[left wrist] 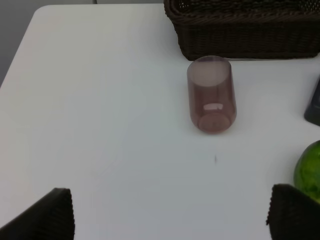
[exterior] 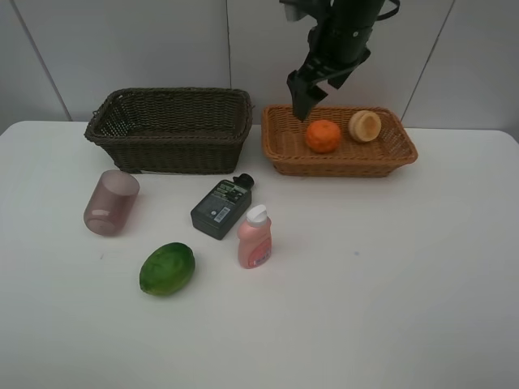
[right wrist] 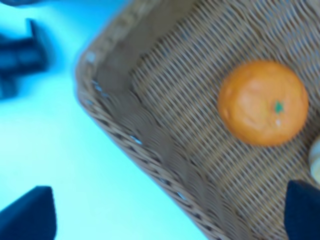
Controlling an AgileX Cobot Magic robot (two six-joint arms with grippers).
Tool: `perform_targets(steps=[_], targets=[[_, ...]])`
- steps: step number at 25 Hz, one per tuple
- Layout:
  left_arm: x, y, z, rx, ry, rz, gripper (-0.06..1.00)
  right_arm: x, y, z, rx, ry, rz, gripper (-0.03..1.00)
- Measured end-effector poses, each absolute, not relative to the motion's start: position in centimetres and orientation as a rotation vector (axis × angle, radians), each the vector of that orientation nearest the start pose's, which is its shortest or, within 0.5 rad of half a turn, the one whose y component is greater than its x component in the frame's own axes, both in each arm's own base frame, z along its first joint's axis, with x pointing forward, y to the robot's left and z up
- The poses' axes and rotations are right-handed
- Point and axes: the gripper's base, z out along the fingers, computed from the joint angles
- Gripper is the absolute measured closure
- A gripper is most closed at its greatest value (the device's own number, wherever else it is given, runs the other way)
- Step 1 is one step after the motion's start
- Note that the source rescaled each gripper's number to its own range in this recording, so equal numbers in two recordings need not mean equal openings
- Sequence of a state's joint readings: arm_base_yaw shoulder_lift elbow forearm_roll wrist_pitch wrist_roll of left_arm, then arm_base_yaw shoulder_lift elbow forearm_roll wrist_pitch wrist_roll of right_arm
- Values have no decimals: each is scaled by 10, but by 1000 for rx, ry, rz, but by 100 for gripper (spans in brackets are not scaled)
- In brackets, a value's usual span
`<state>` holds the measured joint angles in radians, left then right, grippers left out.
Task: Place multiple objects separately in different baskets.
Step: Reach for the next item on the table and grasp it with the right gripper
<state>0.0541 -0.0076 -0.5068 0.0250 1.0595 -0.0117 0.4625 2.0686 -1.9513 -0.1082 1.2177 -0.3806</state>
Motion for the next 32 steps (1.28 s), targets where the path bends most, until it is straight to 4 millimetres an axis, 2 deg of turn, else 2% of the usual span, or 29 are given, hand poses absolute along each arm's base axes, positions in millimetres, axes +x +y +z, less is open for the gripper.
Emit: perform_targets(steps=[4,12,16,22,32], targets=[[-7,2,279,-68,2028,57,-6,391,213,291,-1248,2495,-124,-3],[-7,2,279,-68,2028,57,-6,373,255,294,-1323,2369,-80,-3],[-7,2,279,-68,2028,57,-6,360,266,293,-1389,2376,-81,-3],[-7,2,279,-68,2028,57,-6,342,285,291,-1610,2274,-93,-3],[-7,2,279,-68,2028,57,-6,315,313,289,-1763,2168,-88,-1]])
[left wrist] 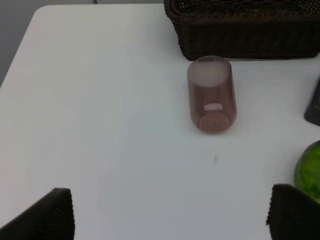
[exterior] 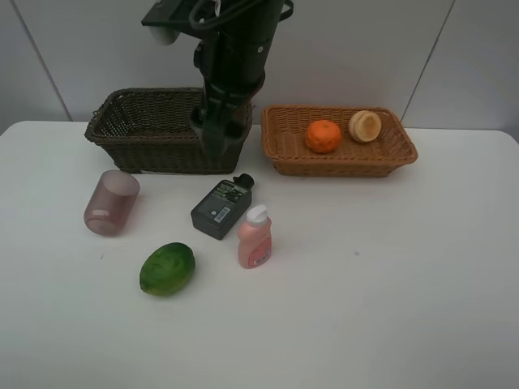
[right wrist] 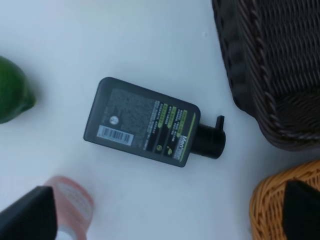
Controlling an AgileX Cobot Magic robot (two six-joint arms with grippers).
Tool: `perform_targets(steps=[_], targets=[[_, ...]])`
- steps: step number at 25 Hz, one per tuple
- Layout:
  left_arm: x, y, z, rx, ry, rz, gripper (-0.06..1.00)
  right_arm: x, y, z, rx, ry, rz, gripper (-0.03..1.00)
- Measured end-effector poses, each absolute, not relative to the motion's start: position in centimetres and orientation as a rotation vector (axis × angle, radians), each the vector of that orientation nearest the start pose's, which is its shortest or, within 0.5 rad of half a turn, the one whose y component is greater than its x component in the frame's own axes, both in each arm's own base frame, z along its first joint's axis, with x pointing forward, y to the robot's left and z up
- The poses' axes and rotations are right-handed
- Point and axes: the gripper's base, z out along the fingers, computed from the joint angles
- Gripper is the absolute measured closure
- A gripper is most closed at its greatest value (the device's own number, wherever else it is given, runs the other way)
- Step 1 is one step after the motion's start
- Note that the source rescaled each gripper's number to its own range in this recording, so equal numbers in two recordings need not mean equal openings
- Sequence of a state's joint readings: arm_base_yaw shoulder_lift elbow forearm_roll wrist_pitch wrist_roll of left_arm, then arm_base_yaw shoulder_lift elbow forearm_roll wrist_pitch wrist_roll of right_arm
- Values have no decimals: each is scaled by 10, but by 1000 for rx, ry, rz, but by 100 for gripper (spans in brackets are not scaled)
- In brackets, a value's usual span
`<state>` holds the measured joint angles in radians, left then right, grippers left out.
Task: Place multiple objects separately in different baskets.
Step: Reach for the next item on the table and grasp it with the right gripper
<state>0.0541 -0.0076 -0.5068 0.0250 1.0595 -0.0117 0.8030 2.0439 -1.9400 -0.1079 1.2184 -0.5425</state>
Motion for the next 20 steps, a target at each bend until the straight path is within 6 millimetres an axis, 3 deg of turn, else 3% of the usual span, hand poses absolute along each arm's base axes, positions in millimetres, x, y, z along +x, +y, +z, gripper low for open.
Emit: perform_targets(steps=[6,13,19,20], targets=[[-7,2,279,-68,2028,57,-6,305,301,258,-1849,2257,-123,-1],[-7,2,279,-68,2028,57,-6,289,285,280,-1837,2230,-133,-1],[-7,2,279,-68,2028,57,-6,276,292,272,-1915,2197,-194,-1],[-7,2,279,-68,2028,57,-6,278,289,272,-1927,2173,-270,-1]])
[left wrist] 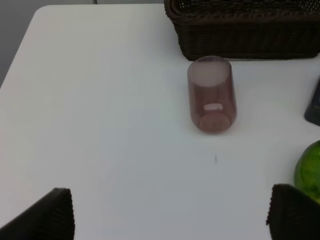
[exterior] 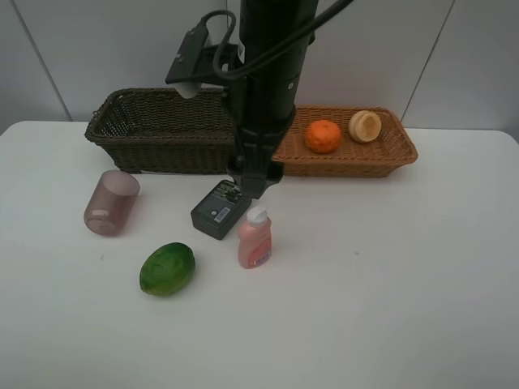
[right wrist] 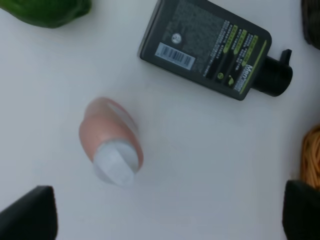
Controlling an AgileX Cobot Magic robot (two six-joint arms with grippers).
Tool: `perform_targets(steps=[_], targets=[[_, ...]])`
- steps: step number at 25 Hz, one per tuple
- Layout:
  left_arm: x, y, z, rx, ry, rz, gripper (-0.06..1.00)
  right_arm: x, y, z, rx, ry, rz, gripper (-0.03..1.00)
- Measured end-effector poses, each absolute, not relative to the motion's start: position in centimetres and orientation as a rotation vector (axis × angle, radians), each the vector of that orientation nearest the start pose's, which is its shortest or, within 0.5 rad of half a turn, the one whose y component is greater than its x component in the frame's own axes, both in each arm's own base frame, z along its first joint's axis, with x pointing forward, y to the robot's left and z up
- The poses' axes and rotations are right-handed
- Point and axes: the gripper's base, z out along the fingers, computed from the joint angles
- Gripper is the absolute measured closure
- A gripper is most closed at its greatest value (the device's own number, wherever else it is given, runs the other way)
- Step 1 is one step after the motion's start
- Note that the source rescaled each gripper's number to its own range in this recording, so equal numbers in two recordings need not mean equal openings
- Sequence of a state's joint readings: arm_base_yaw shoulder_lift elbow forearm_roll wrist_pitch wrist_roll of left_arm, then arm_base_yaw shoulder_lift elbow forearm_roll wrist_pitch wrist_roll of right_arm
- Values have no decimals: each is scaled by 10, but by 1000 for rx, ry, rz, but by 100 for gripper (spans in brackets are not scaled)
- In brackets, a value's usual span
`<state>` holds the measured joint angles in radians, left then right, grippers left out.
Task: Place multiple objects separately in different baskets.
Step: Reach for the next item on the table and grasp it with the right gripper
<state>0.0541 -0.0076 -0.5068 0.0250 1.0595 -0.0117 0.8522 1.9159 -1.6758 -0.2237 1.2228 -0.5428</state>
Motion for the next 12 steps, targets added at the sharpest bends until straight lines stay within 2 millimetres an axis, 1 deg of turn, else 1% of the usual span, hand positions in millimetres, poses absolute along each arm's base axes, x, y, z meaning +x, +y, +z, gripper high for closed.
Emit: perform_targets(steps=[3,5,7,9,12], targets=[[-7,2,279,-68,2028,57,-6,280,289,274,-1951,2107,-407,-1],[-7,2,279,-68,2028,57,-6,276,292,275,-1967,2080,-429,-1],[-7,2,279,-68,2028,57,-6,269,299,274,-1983,2079,-377,-1],[-7,2,279,-68,2028,57,-6,260,306,272,-1991,2105,-267,-1],[-7,2,279,-68,2028,57,-6,252,311,271,-1985,2146,-129,-1]])
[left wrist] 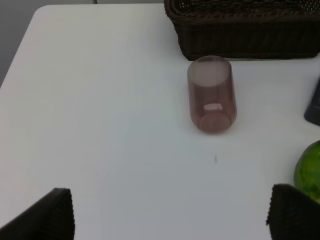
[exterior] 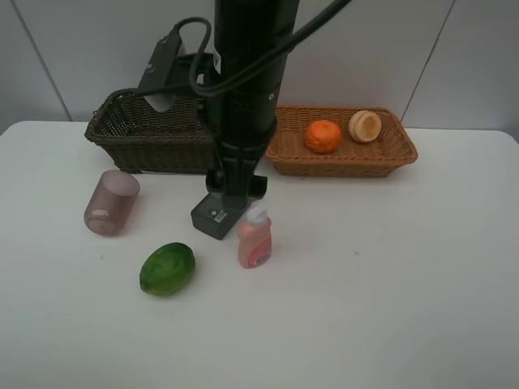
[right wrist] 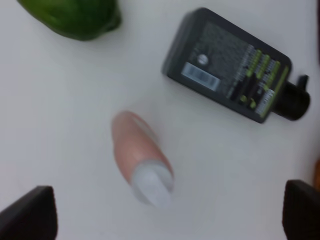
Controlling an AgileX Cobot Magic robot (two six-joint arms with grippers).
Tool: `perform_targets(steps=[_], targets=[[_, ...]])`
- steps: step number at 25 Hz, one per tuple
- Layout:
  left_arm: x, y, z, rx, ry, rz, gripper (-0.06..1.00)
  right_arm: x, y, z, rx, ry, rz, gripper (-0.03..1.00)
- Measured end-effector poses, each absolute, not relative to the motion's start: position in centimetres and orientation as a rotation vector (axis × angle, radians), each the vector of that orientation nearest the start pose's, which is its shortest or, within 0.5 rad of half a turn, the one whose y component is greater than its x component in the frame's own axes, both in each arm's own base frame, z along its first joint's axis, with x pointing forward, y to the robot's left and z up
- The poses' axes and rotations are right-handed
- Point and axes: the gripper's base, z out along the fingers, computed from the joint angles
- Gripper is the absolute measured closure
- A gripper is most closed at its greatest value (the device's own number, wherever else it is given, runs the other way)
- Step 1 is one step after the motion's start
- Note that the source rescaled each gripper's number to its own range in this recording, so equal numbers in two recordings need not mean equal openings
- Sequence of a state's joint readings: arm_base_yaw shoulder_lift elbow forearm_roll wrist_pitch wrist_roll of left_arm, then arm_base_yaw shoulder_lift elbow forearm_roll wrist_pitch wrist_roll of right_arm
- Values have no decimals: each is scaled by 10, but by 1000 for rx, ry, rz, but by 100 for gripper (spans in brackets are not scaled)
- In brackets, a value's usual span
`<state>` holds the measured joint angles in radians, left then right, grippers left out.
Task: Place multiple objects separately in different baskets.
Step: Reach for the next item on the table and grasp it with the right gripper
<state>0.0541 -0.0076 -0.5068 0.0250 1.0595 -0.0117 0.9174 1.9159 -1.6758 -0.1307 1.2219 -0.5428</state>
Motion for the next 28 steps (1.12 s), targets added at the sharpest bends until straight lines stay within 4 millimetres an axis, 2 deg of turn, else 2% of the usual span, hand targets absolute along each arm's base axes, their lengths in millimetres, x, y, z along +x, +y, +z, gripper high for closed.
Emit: perform_targets(steps=[8,15,21,28], targets=[[-7,2,279,-68,2028,57,-6,247,316,270,-1924,2242,115,-1],[-7,2,279,-68,2028,57,-6,257,308,270,-1728,2364,-50,-1],[-7,2,279,-68,2028,57,-6,258,307,270,-1637,2421,-58,-1],[-7,2,279,-68,2028,57,-6,260,306,270,-1442,2528,-68,-1]])
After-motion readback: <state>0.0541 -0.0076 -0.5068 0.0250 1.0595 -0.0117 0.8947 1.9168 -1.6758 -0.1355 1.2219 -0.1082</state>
